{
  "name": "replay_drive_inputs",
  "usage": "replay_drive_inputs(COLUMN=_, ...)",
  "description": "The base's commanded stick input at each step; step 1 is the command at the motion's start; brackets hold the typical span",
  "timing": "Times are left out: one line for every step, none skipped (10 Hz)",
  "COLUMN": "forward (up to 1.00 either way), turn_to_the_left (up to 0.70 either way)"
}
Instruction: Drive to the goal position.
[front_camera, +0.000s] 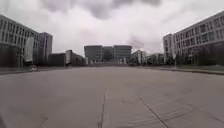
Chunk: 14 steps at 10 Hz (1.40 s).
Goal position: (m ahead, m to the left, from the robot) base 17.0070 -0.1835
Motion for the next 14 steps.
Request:
replay_drive_inputs(forward=0.6, turn_to_the_left=0.01)
replay_drive_inputs(forward=0.6, turn_to_the_left=0.01)
replay_drive_inputs(forward=0.6, turn_to_the_left=0.01)
replay_drive_inputs(forward=0.6, turn_to_the_left=0.01)
replay_drive_inputs(forward=0.6, turn_to_the_left=0.01)
replay_drive_inputs(forward=0.6, turn_to_the_left=0.01)
replay_drive_inputs(forward=0.6, turn_to_the_left=0.01)
replay_drive_inputs(forward=0.6, turn_to_the_left=0.01)
replay_drive_inputs(forward=0.6, turn_to_the_left=0.01)
replay_drive_inputs(forward=0.6, turn_to_the_left=0.01)
replay_drive_inputs(forward=0.6, turn_to_the_left=0.01)
replay_drive_inputs(forward=0.6, turn_to_the_left=0.01)
replay_drive_inputs(forward=0.6, turn_to_the_left=0.01)
replay_drive_inputs(forward=0.6, turn_to_the_left=0.01)
